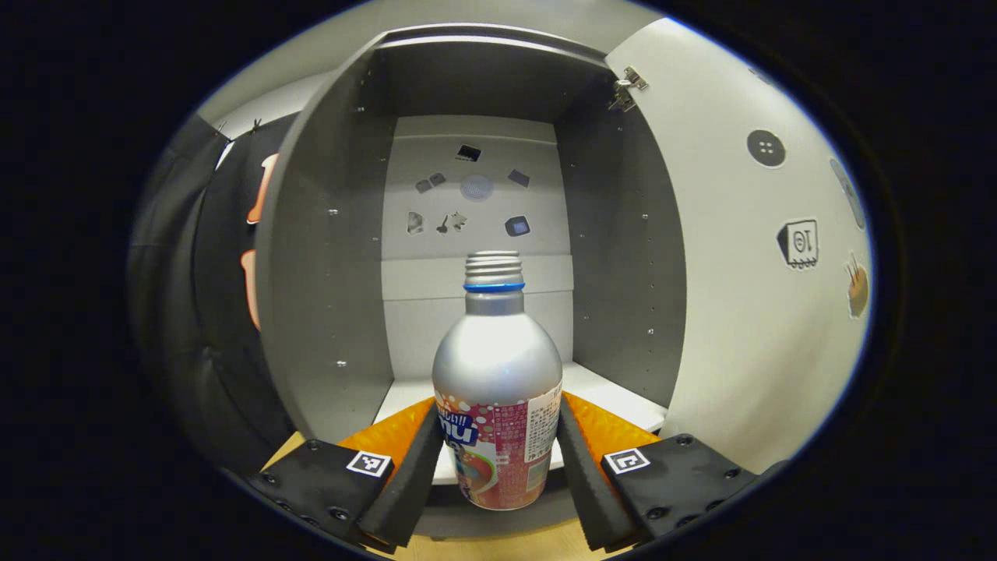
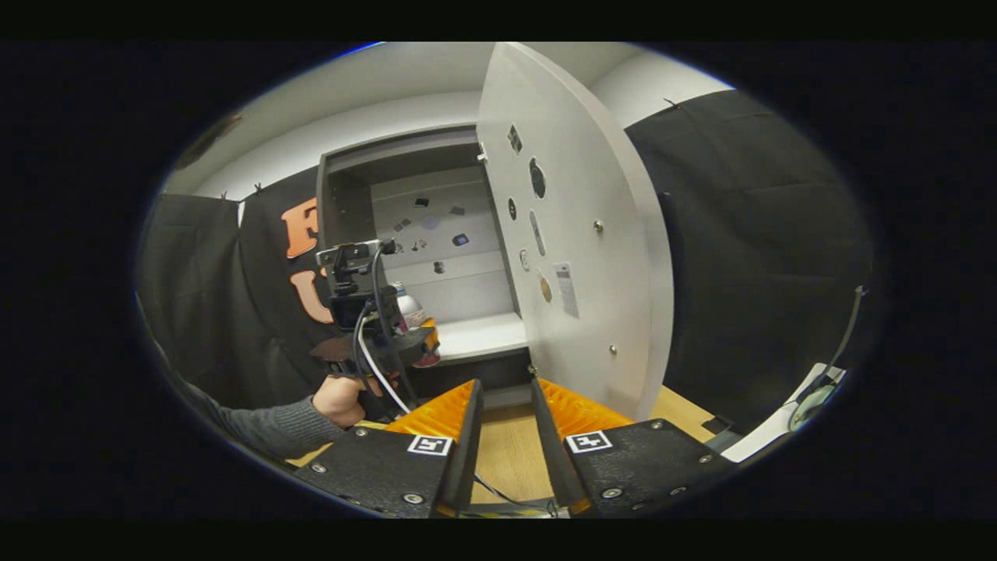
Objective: Open the cabinet door with the right hand, grasp the bottle in the cabinet with the left hand and place it on the coaster, then close the cabinet door with the right hand.
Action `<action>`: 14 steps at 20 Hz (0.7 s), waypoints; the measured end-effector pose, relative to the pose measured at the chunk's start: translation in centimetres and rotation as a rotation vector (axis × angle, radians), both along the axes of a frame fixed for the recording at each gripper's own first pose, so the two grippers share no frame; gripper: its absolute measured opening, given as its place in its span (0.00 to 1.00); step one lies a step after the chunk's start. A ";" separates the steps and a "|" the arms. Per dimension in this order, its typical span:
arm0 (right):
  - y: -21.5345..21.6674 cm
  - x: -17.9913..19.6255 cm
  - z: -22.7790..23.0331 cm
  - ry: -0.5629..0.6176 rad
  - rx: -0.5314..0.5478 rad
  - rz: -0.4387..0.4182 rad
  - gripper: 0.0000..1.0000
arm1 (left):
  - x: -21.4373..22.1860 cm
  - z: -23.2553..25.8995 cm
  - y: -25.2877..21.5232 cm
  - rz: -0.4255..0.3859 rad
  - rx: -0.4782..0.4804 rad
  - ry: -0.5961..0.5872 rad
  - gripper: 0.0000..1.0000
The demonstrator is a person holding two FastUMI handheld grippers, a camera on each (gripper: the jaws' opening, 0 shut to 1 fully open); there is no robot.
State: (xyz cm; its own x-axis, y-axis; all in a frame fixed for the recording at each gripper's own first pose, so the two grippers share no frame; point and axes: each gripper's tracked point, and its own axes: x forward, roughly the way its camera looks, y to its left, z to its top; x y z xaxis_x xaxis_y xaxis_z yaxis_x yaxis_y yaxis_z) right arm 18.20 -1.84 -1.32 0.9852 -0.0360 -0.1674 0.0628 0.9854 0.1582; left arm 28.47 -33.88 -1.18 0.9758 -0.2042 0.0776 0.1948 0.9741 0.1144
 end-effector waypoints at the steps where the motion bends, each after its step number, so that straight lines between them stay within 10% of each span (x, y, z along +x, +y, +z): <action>1: 0.2 -0.3 -0.2 0.010 0.007 0.007 0.39 | -1.3 -0.8 0.5 0.001 0.002 0.007 0.84; 14: 0.7 -4.4 -3.8 0.191 0.036 0.037 0.39 | -12.3 -24.4 10.0 0.145 0.109 0.261 0.85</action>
